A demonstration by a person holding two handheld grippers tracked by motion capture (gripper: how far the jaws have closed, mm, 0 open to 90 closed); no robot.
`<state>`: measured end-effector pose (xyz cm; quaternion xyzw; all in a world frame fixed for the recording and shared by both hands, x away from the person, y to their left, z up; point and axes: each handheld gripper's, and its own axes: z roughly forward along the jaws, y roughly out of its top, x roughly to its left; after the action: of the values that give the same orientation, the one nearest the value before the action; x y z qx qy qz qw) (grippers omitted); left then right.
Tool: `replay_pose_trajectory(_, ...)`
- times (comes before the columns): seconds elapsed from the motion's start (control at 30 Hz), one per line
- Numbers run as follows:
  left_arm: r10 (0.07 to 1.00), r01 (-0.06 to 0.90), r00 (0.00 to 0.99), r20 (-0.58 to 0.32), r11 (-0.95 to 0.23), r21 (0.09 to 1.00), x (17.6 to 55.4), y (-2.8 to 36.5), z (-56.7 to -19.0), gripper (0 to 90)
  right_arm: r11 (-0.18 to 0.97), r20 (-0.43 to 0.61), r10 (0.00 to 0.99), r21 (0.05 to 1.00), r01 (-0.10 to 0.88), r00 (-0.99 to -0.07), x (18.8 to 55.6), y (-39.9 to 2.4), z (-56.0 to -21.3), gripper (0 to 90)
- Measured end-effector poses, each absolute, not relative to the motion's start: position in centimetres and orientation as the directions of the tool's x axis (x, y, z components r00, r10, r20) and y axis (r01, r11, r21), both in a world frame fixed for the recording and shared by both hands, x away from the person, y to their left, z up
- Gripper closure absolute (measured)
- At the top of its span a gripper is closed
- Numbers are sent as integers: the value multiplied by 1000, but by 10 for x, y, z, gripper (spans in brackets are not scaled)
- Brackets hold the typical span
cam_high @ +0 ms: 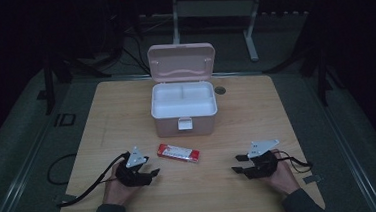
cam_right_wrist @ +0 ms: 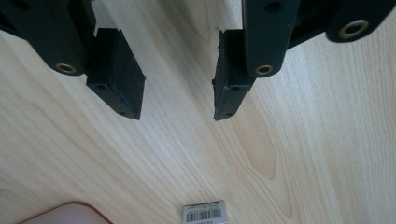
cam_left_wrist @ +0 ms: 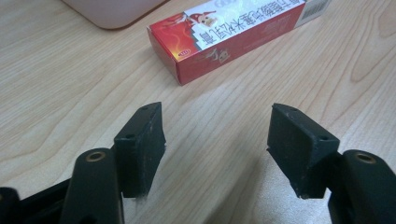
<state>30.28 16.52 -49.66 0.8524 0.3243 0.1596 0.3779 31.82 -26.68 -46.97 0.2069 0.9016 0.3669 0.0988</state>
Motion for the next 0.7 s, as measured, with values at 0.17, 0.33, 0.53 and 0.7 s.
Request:
replay_pose_trajectory(0.17, 667, 444, 744, 20, -518, 731, 303, 165, -499, 375, 664, -35, 428, 690, 288, -903, 322, -255, -460, 521)
replay_pose_trajectory(0.33, 666, 445, 746, 15, -515, 732, 302, 166, -499, 385, 676, -54, 417, 686, 269, -907, 323, -243, -455, 518)
replay_pose_trajectory(0.53, 665, 447, 747, 20, -523, 726, 302, 166, -499, 384, 696, -83, 403, 674, 247, -911, 332, -215, -442, 512)
replay_pose_trajectory(0.7, 664, 444, 747, 27, -529, 723, 301, 166, -499, 385, 747, -104, 373, 623, 232, -922, 339, -188, -435, 524)
